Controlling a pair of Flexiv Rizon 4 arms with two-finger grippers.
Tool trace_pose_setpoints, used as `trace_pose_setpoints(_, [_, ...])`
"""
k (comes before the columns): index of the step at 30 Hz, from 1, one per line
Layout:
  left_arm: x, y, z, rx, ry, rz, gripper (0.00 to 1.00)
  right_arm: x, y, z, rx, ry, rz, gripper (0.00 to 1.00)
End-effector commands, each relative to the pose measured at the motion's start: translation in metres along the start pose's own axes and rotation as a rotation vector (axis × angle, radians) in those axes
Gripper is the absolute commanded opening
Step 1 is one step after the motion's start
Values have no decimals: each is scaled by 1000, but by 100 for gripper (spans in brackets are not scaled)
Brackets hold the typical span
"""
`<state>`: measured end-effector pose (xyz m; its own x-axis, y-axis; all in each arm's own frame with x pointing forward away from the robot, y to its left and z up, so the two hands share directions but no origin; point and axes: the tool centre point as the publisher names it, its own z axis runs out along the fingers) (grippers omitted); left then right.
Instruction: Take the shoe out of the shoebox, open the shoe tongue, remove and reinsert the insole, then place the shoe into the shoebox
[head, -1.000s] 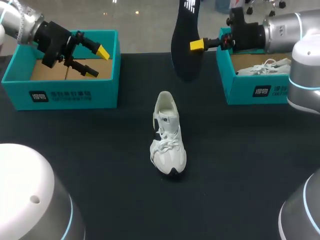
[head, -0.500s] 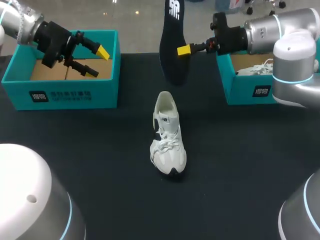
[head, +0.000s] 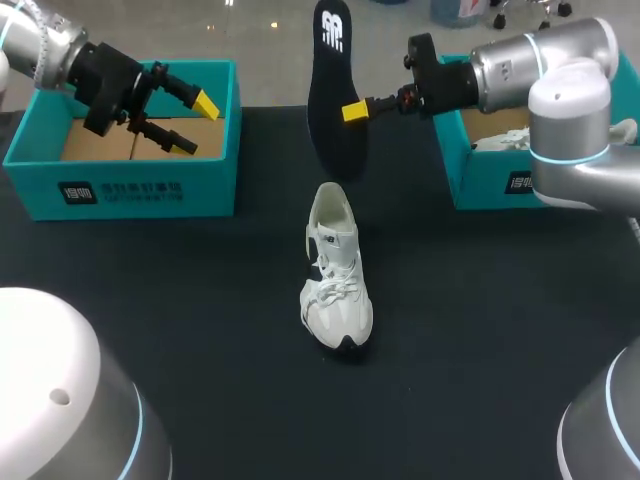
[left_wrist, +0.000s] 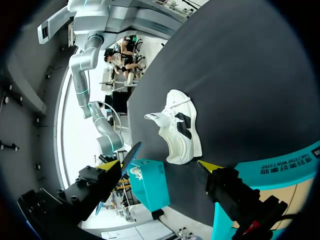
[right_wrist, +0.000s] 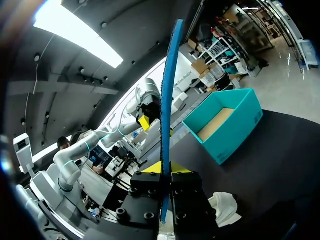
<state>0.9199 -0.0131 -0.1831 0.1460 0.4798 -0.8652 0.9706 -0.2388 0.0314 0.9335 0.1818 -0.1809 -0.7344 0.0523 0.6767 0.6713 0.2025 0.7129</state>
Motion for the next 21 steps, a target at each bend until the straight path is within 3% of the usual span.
trace_pose_setpoints(1, [0,0,-1,1,2,1,100,0,0,0,2,-1,1,0])
trace_pose_setpoints(6, [0,0,-1,1,2,1,100,0,0,0,2,-1,1,0])
trace_pose_setpoints(7, [0,0,-1,1,2,1,100,-3,-2,3,53,-72,-15,0])
trace_pose_setpoints(12, [0,0,-1,1,2,1,100,-14,-4,9,89,-181,-108,0])
trace_pose_setpoints(21, [0,0,-1,1,2,1,100,-33,-19,17,137,-236,-170,0])
